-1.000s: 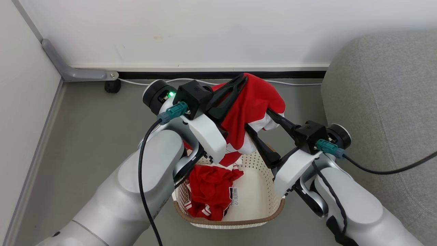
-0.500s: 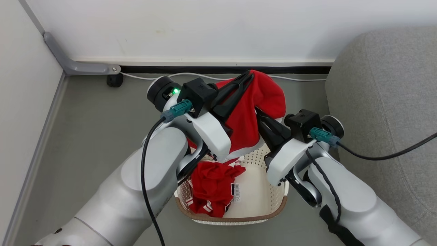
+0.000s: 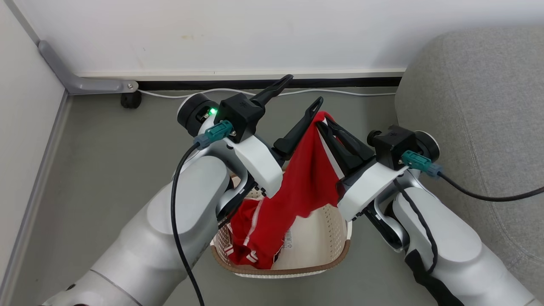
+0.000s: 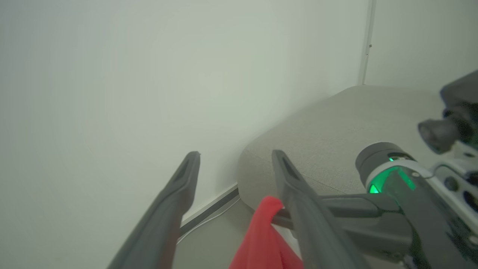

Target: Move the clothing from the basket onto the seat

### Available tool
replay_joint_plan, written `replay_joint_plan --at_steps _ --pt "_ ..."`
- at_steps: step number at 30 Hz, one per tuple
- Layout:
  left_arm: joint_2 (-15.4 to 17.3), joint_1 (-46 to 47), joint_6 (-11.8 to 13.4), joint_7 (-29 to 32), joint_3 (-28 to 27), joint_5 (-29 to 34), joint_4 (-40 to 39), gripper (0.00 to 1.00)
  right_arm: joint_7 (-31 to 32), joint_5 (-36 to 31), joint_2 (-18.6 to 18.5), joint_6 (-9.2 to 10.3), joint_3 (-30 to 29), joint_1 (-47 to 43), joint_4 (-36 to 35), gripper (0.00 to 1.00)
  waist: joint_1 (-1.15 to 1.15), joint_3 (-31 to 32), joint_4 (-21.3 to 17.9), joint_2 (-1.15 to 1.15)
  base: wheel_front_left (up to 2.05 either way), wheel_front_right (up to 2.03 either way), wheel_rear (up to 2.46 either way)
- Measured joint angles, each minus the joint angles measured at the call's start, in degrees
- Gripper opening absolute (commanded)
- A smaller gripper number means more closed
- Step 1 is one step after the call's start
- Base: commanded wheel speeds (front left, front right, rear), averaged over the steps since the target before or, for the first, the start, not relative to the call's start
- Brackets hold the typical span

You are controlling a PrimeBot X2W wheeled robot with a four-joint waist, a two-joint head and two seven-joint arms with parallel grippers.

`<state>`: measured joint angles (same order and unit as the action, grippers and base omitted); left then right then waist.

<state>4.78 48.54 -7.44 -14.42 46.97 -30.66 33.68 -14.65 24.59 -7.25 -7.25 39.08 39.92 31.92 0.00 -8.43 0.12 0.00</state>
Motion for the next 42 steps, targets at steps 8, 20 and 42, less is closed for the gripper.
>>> replay_joint_plan --at_steps 8,20,42 --pt "0.46 -1.2 0.0 -0.23 -1.57 0.87 -0.02 1.0 0.0 -1.6 -0.2 0.0 -4.65 -2.52 -4.65 0.0 0.0 -0.06 -1.97 0.0 0.0 0.0 0.0" --pt "2.0 -5.32 0.0 -0.23 -2.37 1.81 -1.31 1.0 0.0 -3.9 -0.51 0.0 -11.02 -6.19 -10.14 0.0 0.0 0.71 -7.82 0.0 0.0 0.0 0.0" --pt "2.43 -14.66 0.0 -0.23 -4.03 1.32 -4.64 1.0 0.0 -4.48 -0.62 0.0 -15.21 -10.38 -16.67 0.0 0.0 3.2 -23.75 0.0 0.0 0.0 0.0"
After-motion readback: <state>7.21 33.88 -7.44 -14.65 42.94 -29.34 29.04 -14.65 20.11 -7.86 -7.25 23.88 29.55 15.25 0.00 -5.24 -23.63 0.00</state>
